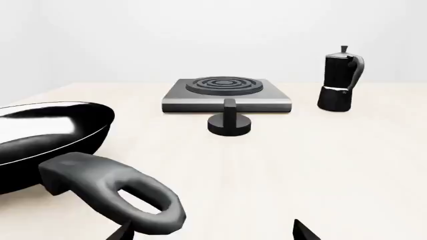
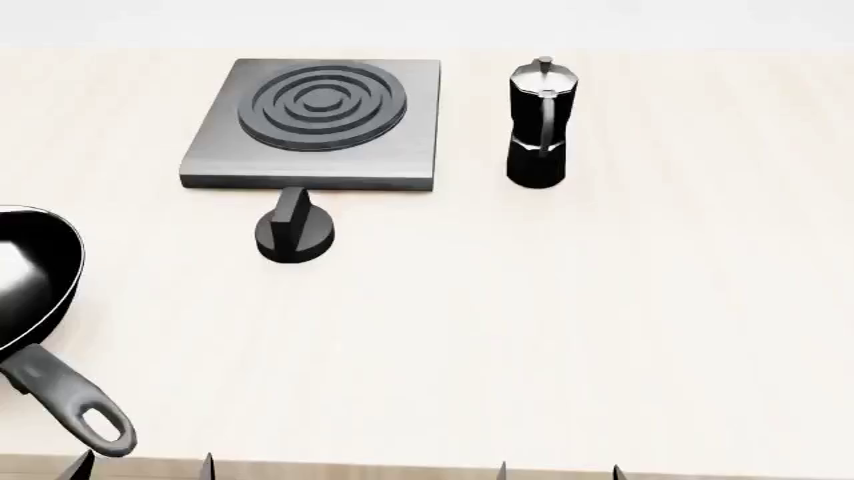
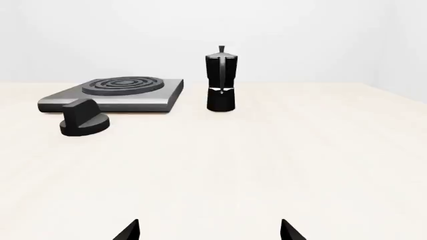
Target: Turn on the stove.
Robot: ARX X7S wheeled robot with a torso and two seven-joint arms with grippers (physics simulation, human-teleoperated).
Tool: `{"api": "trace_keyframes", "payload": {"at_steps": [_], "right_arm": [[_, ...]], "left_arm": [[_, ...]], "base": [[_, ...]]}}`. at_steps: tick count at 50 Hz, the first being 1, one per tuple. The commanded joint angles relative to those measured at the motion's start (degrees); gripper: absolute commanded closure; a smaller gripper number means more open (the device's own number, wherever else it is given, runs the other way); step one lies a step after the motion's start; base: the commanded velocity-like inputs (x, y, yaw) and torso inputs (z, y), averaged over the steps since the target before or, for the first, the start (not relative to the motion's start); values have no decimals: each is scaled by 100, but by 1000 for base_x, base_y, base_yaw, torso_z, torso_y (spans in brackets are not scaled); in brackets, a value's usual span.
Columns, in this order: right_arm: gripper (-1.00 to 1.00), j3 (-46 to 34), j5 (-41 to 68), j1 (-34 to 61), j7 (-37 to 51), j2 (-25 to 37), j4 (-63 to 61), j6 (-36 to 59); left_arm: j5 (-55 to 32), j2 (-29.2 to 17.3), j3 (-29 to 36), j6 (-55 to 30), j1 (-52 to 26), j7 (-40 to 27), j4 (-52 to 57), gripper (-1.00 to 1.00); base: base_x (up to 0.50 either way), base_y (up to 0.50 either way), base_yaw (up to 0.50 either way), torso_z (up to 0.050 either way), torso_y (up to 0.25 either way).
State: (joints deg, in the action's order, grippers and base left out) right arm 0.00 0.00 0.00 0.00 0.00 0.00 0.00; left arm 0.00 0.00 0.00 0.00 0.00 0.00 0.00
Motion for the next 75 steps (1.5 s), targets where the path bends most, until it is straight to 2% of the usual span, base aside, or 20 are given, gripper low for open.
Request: {"api": "trace_keyframes", "payload": {"at_steps": [1,4,25,35,36,47,54,63,75], "right_arm": [[-100,-82,148,67,137,74,28,127],[-100,-227,105,55,275,147,0,141],[-100,-492,213,78,636,415,-6,255],[-100,-561,241,-58,735,616,-1800,1597],[-100,-550,275,-18,746,631,-2121,1869],[-100,-603,383,362,783,785,-3328,2969],[-100,-526,538,689,795,854,-4070,3804],[-100,-476,633,1036,814,906,-4353,4134],[-100,-455,620,1227,900,1013,-4563,4278]], "left_arm": [[-197,-53,-46,-237,-164,-301,-199,-100],[-84,-168,148,43,-54,-403,-179,-100],[-129,-463,516,-269,-75,-616,-53,-100],[51,-589,557,-1104,-33,-881,940,-100],[78,-607,571,-1402,-81,-889,1283,-100],[154,-751,671,-2762,-613,-869,2532,-100],[-17,-751,594,-3350,-967,-812,3025,-100],[-83,-839,564,-4055,-1397,-794,3601,-100],[-91,-910,651,-4108,-1606,-817,3674,-100]], "base": [[0,0,0,0,0],[0,0,0,0,0],[0,0,0,0,0],[0,0,0,0,0],[0,0,0,0,0],[0,0,0,0,0],[0,0,0,0,0],[0,0,0,0,0],[0,0,0,0,0]]}}
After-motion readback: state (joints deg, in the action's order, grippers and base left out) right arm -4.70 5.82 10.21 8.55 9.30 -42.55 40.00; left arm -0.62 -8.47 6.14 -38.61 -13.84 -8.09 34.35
